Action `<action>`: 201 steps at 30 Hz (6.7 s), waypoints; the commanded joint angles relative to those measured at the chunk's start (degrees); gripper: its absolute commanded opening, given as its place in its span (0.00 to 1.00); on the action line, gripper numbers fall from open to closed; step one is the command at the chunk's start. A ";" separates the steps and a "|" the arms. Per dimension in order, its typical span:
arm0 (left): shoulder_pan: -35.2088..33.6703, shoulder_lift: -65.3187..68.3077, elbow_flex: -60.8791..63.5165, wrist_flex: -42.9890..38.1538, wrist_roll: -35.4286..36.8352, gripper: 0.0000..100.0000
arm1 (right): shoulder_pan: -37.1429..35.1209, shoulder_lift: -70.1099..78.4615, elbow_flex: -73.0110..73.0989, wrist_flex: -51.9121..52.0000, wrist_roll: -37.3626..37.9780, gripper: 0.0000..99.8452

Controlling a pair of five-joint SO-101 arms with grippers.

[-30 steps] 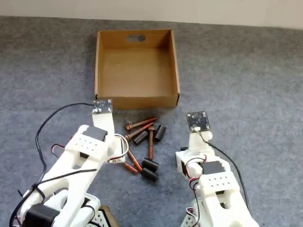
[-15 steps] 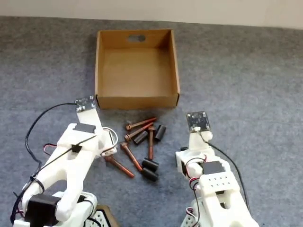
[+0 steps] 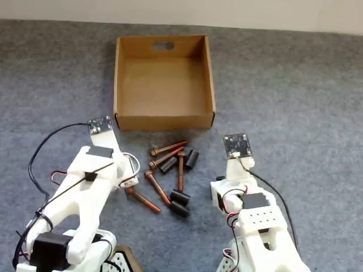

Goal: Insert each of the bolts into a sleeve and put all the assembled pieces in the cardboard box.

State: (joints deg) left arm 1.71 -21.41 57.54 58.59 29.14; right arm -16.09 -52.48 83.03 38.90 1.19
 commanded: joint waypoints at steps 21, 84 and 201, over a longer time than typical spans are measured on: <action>8.31 0.48 -3.03 5.98 -9.58 0.14 | -0.48 -0.84 -0.22 -0.92 -0.26 0.01; -3.30 0.66 -0.84 -5.89 5.98 0.16 | -0.48 -0.84 -0.13 -0.92 -0.26 0.01; 5.23 -41.98 -17.36 -10.81 -19.60 0.01 | -4.53 -30.37 -10.33 -12.53 -0.70 0.01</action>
State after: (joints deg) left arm 7.34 -61.05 42.42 56.57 7.16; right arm -18.46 -82.02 71.25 32.75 1.19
